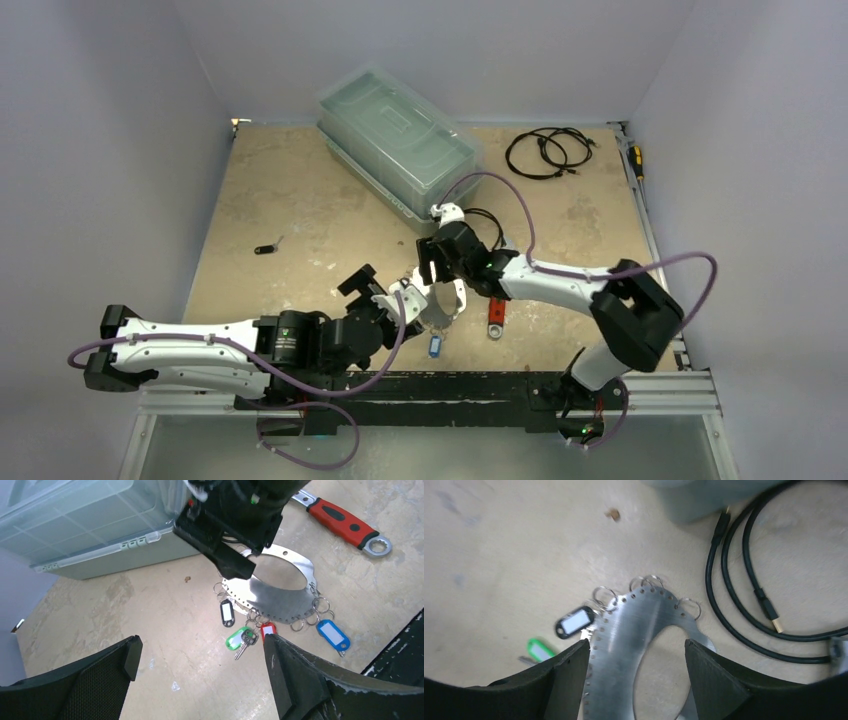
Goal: Put the keys on the keyring
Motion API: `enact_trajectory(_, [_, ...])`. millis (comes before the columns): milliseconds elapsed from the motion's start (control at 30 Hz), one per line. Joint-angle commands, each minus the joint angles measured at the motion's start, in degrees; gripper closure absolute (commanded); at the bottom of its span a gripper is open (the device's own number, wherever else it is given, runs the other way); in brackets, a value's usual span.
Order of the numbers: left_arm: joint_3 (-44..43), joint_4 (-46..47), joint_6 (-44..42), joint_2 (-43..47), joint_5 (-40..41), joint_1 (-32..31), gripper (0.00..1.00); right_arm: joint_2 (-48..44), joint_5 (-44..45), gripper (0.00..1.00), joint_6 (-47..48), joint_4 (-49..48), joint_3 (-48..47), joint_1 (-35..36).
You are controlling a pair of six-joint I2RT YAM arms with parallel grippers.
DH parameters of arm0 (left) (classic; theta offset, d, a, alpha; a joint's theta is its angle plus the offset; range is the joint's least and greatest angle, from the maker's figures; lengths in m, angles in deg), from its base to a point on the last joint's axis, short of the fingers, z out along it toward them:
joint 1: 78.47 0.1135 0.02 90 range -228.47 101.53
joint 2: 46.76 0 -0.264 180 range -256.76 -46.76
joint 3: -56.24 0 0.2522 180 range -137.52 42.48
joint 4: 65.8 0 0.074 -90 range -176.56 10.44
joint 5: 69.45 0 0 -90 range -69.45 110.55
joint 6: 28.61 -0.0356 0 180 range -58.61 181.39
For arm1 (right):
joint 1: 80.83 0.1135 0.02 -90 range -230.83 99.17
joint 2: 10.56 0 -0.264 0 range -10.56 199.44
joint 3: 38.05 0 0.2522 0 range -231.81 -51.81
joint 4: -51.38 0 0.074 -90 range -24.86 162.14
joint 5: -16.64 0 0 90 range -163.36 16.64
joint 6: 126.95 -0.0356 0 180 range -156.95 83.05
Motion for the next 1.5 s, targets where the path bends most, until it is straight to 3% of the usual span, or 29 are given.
enact_trajectory(0, [1.23, 2.92, 0.02, 0.98, 5.53, -0.17, 0.03, -11.72, 3.11, 0.25, 3.12, -1.02, -0.42, 0.16])
enact_trajectory(33, [1.35, 3.15, 0.07, 0.86, 6.61, -0.2, 0.03, -14.24, 3.91, 0.24, 3.64, -1.13, 0.07, 0.16])
enact_trajectory(100, [1.46, 3.61, 0.37, 0.76, 9.19, -0.15, 0.02, -18.84, 6.19, 0.04, 4.8, -3.03, 1.21, 0.16])
enact_trajectory(133, [1.34, 3.64, 0.78, 0.67, 10.23, -0.15, 0.02, -21.16, 7.61, 0.02, 5.47, -3.48, 1.75, 0.16])
enact_trajectory(367, [-0.05, 1.34, 5.51, -2.66, 10.31, 2.64, 0.01, -38.57, 16.46, 0.01, 6.58, -6.16, 7.22, 0.25])
enact_trajectory(567, [-4.28, 3.73, 6.24, -13.17, -1.75, 18.47, 0.01, -49.76, 16.0, 0.01, 6.9, -8.67, 13.45, 0.25])
enact_trajectory(700, [-6.79, 4.41, 10.56, -16.15, -18.53, 34.99, 0.03, -53.2, 15.15, 0.01, 7.01, -7.84, 14.85, 0.24])
enact_trajectory(1000, [-6.68, 10.73, 15.86, -9.29, -24.0, 53.41, 0.01, -59.9, 17.34, 0.01, 6.15, 0.06, 14.59, 0.25])
enact_trajectory(1133, [-9.77, 8.69, 18.63, -8.64, -20.85, 56.33, 0.09, -64.94, 17.86, 0.01, 5.58, 1.54, 16.07, 0.25])
enact_trajectory(1267, [-7.75, 13.13, 16.33, 0.46, -23.66, 56.39, 0.01, -68.48, 19.09, 0.01, 3.92, 2.23, 17.57, 0.25])
enact_trajectory(1367, [-3.17, 15.05, 15.82, 7.88, -25.71, 56.46, 0.01, -70.22, 19.56, 0.01, 2.68, 2.44, 18.51, 0.25])
enact_trajectory(1467, [-3.84, 12.65, 14.47, 10.3, -26.85, 56.45, 0.01, -71.54, 19.85, 0.01, 1.99, 2.64, 19.17, 0.24])
